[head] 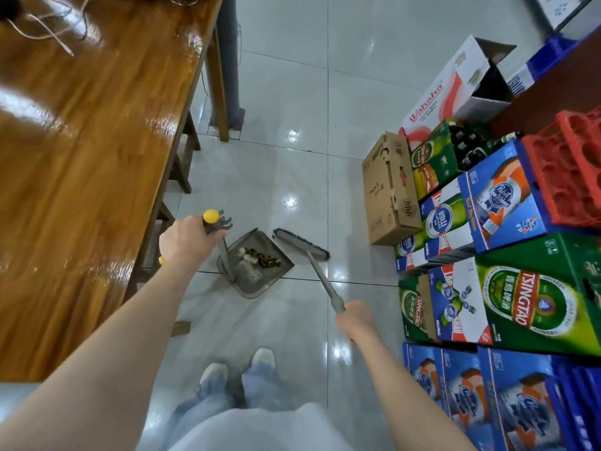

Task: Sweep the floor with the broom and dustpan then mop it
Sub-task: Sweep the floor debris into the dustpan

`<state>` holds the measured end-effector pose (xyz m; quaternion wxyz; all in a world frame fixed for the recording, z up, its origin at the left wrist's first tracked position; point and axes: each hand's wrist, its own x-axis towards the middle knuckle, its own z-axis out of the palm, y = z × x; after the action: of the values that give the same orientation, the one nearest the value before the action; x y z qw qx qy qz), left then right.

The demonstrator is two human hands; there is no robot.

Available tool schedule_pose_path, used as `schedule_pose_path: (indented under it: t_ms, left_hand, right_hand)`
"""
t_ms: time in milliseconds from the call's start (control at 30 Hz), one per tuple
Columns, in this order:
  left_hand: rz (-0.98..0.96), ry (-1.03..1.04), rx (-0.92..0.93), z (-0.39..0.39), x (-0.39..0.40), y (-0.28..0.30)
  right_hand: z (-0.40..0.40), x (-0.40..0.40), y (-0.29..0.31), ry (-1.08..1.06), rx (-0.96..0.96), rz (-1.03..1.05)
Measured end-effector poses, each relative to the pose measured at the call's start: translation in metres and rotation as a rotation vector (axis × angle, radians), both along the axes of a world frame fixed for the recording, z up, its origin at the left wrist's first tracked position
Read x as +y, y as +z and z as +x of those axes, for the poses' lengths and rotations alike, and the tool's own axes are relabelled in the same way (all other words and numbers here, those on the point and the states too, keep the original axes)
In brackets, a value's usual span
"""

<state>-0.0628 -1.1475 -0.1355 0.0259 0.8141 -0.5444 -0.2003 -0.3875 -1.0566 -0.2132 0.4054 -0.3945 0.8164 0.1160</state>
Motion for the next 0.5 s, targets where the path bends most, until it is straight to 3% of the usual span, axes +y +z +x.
schedule_pose_path:
  t_ms: [500]
  left_hand:
    - [0.011, 0.005, 0.021, 0.001, 0.008, 0.005]
  right_hand:
    - [-0.004, 0.066, 0.029, -0.056, -0.099, -0.072]
